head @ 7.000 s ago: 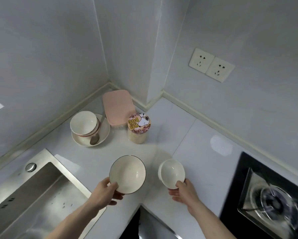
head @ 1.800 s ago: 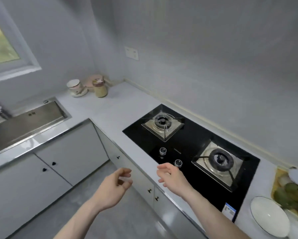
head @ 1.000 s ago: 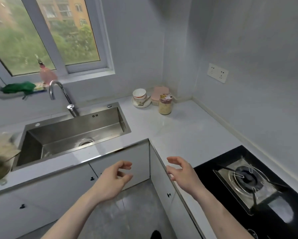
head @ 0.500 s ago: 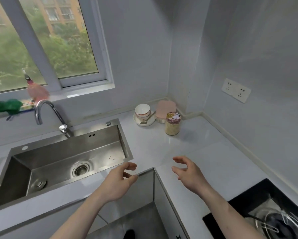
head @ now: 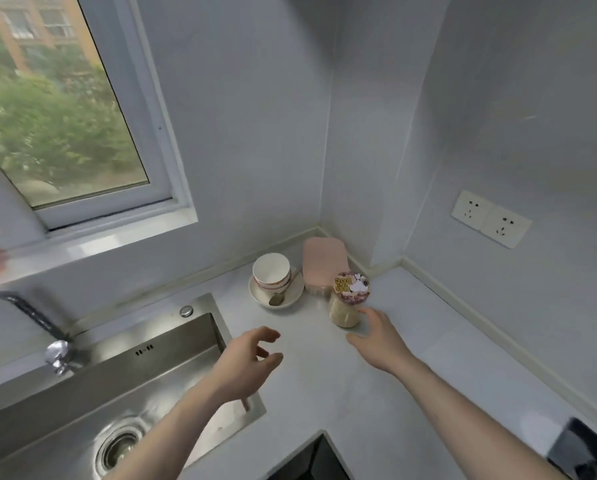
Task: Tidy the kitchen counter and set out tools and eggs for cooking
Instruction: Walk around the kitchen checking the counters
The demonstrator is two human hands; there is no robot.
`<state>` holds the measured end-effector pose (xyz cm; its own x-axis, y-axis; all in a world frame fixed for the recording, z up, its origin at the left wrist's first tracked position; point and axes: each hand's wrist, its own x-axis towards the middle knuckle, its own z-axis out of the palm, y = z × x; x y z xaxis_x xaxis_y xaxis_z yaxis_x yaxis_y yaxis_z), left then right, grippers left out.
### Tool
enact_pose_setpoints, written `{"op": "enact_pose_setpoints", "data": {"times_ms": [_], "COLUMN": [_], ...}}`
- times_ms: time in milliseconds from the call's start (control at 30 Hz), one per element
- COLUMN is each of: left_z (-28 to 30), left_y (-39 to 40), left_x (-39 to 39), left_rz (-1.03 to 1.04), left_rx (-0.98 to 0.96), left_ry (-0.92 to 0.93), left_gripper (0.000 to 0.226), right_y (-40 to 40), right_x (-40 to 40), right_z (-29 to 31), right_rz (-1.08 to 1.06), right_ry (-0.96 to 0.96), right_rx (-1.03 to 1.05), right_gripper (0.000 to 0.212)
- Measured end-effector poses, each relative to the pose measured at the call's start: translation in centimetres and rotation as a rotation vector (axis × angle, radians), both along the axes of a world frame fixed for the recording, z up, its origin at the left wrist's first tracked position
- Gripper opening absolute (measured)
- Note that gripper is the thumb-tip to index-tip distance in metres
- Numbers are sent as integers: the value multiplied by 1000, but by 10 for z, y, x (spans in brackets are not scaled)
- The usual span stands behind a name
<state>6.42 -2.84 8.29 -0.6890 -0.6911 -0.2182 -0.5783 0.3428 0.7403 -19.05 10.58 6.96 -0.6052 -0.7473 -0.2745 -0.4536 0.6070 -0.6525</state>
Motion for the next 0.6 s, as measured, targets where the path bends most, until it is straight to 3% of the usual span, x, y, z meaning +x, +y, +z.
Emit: {"op": "enact_pose_setpoints", "data": {"times_ms": [300, 600], "left_z": [-29, -61], "left_y": [-92, -128], "left_x": [-52, -115], "left_rz": [-176, -298], "left_rx": [5, 73], "left_ry": [-98, -172], "left_gripper": [40, 44], "right_y": [-79, -134], "right_x": [-38, -64], "right_z": [-15, -42], "right_rz": [-80, -25], "right_ry": [103, 150], "right_rx": [164, 384], "right_gripper": [102, 107]}}
